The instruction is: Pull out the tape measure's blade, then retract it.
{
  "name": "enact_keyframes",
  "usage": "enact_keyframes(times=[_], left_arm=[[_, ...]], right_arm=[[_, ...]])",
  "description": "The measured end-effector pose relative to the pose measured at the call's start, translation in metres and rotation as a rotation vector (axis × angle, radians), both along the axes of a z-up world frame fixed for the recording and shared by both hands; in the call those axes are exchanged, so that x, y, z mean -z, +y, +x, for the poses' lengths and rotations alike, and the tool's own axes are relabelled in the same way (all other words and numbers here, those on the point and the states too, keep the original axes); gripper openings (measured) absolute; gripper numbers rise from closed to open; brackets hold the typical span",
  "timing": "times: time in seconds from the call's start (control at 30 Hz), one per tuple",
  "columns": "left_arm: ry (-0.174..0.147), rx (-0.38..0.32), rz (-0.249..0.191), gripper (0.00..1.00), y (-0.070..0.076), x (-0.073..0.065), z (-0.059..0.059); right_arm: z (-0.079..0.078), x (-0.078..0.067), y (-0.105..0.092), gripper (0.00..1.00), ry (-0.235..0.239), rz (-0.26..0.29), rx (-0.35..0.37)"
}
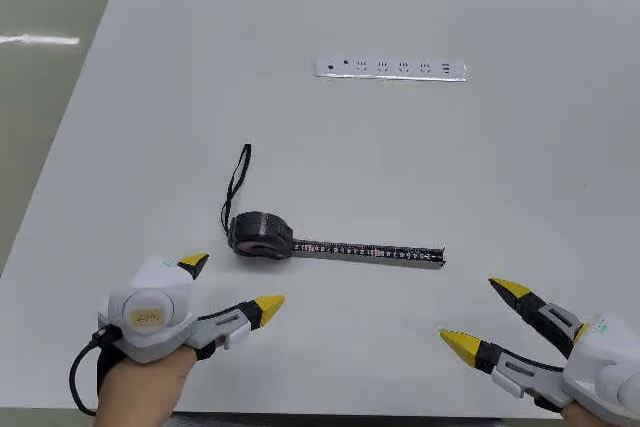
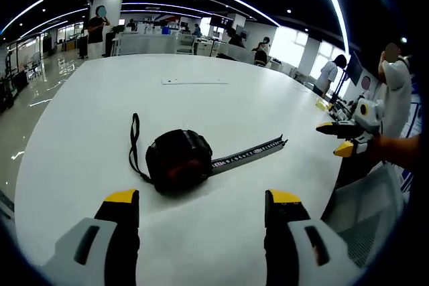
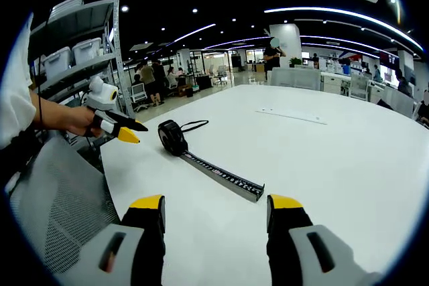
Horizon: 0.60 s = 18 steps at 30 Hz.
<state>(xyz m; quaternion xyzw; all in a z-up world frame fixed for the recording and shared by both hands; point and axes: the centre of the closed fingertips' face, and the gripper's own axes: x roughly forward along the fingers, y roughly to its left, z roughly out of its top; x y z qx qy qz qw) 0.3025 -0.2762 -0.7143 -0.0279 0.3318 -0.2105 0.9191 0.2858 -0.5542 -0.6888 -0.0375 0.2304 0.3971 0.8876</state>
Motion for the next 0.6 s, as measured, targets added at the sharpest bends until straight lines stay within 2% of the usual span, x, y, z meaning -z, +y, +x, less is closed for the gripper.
enact_keyframes(times=[0.17, 0.33, 0.6], left_arm=[[0.012, -0.026, -0.008, 0.77, 0.0, 0.004, 0.004], [0.022, -0.062, 0.007, 0.78, 0.002, 0.008, 0.008], [0.041, -0.109, -0.022, 0.79, 0.002, 0.017, 0.013]], right_arm=[[0.001, 0.001, 0.0, 0.62, 0.0, -0.005, -0.006], [0.003, 0.001, 0.001, 0.62, -0.003, -0.008, -0.01], [0.005, 0.005, 0.002, 0.62, -0.001, -0.009, -0.02]])
